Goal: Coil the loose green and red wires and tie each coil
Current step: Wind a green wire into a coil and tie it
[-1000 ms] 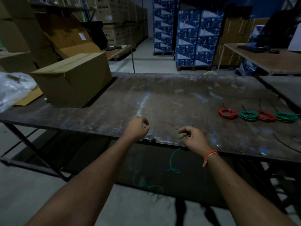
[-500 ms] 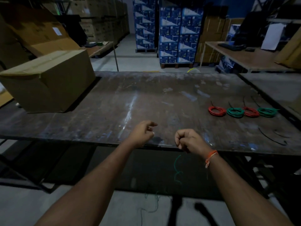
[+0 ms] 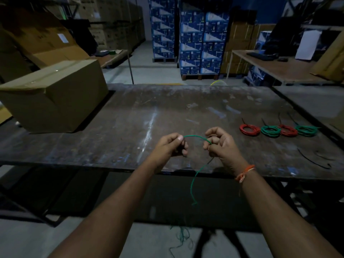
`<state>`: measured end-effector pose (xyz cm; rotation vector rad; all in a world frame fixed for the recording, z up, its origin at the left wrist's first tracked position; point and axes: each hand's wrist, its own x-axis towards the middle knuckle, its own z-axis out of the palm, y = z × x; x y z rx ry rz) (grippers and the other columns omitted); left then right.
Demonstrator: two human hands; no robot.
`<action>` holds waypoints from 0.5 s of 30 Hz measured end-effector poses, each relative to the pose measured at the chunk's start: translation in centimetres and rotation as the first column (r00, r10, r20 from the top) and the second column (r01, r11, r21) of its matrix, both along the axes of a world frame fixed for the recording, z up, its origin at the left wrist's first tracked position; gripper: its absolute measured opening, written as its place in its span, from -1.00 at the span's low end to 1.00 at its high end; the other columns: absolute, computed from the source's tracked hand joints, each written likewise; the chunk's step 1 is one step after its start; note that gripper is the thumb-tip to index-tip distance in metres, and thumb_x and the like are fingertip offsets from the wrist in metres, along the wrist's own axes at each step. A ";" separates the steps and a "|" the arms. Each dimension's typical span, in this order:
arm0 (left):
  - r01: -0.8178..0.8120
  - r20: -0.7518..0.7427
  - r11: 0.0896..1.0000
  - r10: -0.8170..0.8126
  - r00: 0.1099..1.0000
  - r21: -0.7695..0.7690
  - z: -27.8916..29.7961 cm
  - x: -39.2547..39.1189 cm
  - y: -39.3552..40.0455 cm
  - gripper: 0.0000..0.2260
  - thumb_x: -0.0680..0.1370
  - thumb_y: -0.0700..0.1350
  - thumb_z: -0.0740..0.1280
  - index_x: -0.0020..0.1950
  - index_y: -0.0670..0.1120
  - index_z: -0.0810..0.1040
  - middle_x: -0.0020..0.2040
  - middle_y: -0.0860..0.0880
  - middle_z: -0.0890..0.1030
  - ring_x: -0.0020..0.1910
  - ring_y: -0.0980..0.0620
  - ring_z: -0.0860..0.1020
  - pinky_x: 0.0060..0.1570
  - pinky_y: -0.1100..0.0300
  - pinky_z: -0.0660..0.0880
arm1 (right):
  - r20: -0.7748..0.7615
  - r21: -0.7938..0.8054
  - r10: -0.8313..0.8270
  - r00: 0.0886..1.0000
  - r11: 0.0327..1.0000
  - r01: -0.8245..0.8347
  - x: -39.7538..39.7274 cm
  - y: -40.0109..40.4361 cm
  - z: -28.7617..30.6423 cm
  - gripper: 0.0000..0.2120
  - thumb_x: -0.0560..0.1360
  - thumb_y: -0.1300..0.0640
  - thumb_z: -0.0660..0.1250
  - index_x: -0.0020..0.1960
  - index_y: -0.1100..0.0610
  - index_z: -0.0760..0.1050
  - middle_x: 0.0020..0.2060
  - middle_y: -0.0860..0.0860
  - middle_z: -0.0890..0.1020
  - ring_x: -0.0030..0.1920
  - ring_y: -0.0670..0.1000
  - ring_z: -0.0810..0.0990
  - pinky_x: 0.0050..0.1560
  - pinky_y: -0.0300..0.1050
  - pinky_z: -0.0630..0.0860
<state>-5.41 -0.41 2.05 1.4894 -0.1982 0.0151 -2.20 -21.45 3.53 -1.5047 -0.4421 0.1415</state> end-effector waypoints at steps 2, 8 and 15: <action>-0.032 -0.052 0.977 0.021 0.998 -0.212 0.7 0.0 0.4 -0.78 0.68 -0.09 0.21 -0.16 -0.07 0.44 -0.26 -0.02 0.51 -0.43 0.12 0.40 -0.38 0.26 0.38 | 0.038 -0.037 -0.086 0.996 0.996 0.087 0.4 0.2 -1.0 -0.72 0.39 0.44 0.27 0.01 0.14 0.46 -0.33 0.00 0.66 -0.28 -0.01 0.51 -0.34 -0.25 0.39; -0.123 -0.165 0.611 -0.013 0.986 -0.782 3.5 0.3 1.1 -0.71 0.70 0.02 0.11 -0.16 -0.04 0.42 -0.39 0.09 0.36 -0.57 0.21 0.25 -0.52 0.35 0.16 | -0.082 -0.063 -0.227 0.970 0.973 0.222 -0.9 1.3 -4.6 -0.87 0.59 0.38 0.31 -0.05 0.19 0.53 -0.19 0.05 0.70 -0.25 -0.08 0.62 -0.26 -0.27 0.57; -0.187 -0.172 0.512 0.077 0.982 -0.838 5.0 0.4 1.5 -0.72 0.70 0.00 0.11 0.05 -0.12 0.54 -0.39 0.10 0.39 -0.54 0.20 0.30 -0.47 0.33 0.25 | 0.008 -0.345 -0.244 0.970 0.909 0.232 -4.3 1.8 -7.8 -0.86 0.58 0.15 0.40 -0.15 0.12 0.58 -0.31 0.02 0.69 -0.42 -0.08 0.58 -0.32 -0.15 0.52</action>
